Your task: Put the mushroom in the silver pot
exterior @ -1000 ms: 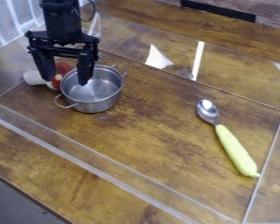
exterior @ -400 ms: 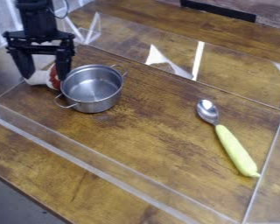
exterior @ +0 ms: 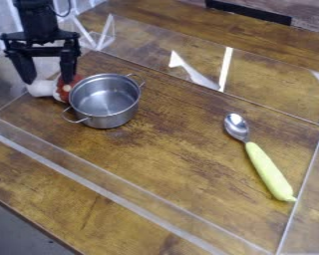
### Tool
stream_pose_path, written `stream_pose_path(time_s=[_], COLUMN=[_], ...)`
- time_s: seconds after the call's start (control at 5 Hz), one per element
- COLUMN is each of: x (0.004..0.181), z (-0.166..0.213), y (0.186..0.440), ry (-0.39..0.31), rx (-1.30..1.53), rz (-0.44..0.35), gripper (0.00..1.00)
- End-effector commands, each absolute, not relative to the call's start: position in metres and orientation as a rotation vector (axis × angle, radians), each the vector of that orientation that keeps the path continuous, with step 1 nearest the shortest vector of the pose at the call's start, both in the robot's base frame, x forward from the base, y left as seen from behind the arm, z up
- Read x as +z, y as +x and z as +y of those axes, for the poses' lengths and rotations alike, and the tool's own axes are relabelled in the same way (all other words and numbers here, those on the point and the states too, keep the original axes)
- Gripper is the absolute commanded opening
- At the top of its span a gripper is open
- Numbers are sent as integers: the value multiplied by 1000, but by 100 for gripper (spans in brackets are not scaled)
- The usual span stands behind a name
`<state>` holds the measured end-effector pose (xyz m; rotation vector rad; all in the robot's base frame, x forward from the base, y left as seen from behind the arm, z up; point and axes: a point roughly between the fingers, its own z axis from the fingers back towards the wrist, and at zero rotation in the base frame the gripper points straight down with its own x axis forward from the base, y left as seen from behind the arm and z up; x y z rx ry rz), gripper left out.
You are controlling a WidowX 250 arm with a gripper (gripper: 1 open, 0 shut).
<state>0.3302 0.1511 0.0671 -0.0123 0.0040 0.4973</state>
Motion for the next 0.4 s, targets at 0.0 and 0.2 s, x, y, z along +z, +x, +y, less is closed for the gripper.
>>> stream_pose_path(time_s=[0.0,0.2], x=[80,74], z=[169,177], y=[336,339], ry=[0,-6], rx=[548,572], rz=[-53,-47], gripper=[100,100])
